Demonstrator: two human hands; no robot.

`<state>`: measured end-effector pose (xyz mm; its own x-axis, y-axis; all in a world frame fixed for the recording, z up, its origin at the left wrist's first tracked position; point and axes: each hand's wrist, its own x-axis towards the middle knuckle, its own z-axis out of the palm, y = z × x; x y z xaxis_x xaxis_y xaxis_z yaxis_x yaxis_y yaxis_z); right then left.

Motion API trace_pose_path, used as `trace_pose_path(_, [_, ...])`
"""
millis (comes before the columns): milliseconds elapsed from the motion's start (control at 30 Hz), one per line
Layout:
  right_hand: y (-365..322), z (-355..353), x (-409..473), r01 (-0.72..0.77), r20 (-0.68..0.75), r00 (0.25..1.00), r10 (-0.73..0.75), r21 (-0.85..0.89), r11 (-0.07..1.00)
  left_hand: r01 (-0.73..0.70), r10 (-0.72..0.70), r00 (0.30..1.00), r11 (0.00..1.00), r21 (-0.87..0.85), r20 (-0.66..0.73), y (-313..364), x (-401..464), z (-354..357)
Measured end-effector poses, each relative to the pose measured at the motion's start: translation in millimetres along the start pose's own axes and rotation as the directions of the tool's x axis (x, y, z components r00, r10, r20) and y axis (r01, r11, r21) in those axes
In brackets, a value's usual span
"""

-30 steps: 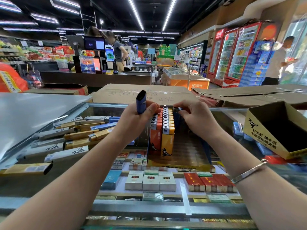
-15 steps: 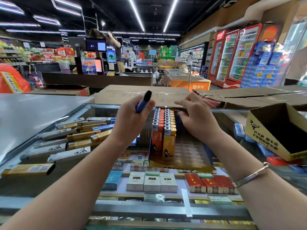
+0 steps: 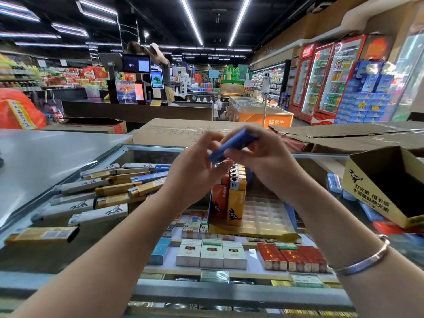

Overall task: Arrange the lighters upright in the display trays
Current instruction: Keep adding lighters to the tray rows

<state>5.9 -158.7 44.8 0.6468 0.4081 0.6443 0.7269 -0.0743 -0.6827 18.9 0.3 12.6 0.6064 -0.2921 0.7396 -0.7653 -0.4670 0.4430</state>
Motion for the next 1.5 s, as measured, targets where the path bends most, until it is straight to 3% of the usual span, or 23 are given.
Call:
trace_pose_path(100, [0, -14, 3, -0.114, -0.153, 0.979, 0.132, 0.124, 0.986, 0.080, -0.079, 0.997, 0.997, -0.012, 0.006, 0, -1, 1])
trace_pose_path(167, [4, -24, 3, -0.189, -0.220, 0.955, 0.198, 0.061, 0.980, 0.122, -0.121, 0.991, 0.992, -0.021, 0.065, -2, -1, 2])
trace_pose_path(233, [12, -33, 2, -0.251, -0.254, 0.947, 0.198, -0.197, 0.948, 0.156, -0.150, 0.978, 0.987, -0.030, 0.144, -3, 0, 3])
trace_pose_path(300, [21, -42, 0, -0.259, -0.223, 0.961, 0.167, -0.495, 0.829, 0.169, -0.158, 0.966, 0.985, -0.035, 0.204, -4, 0, 4])
trace_pose_path(367, [26, -48, -2, -0.274, -0.217, 0.961, 0.174, -0.631, 0.726, 0.182, -0.166, 0.955, 0.982, -0.043, 0.244, -5, -1, 5])
trace_pose_path(467, [27, -57, -2, -0.354, -0.308, 0.930, 0.200, -0.612, 0.707, 0.202, -0.178, 0.948, 0.977, -0.064, 0.265, -6, -2, 5])
trace_pose_path(533, [27, -60, -1, -0.376, -0.325, 0.918, 0.226, -0.540, 0.753, 0.198, -0.175, 0.950, 0.978, -0.067, 0.259, -5, -2, 6])
trace_pose_path(633, [25, -61, 1, -0.335, -0.323, 0.923, 0.210, -0.401, 0.853, 0.202, -0.176, 0.950, 0.976, -0.080, 0.259, -4, -2, 6])
trace_pose_path(733, [24, -61, 1, -0.290, -0.294, 0.938, 0.184, -0.374, 0.881, 0.204, -0.178, 0.948, 0.976, -0.075, 0.263, -3, -2, 5])
trace_pose_path(1033, [36, -35, -4, -0.195, -0.101, 0.980, 0.171, -0.666, 0.720, 0.226, -0.193, 0.938, 0.970, -0.086, 0.287, -4, -1, 5])
trace_pose_path(1333, [40, -33, -4, -0.198, -0.104, 0.978, 0.178, -0.716, 0.670, 0.235, -0.203, 0.943, 0.967, -0.095, 0.265, -2, -2, 6])
trace_pose_path(1500, [44, -32, -5, -0.191, -0.174, 0.981, 0.084, -0.805, 0.561, 0.270, -0.265, 0.959, 0.962, -0.046, 0.099, -3, 0, -4])
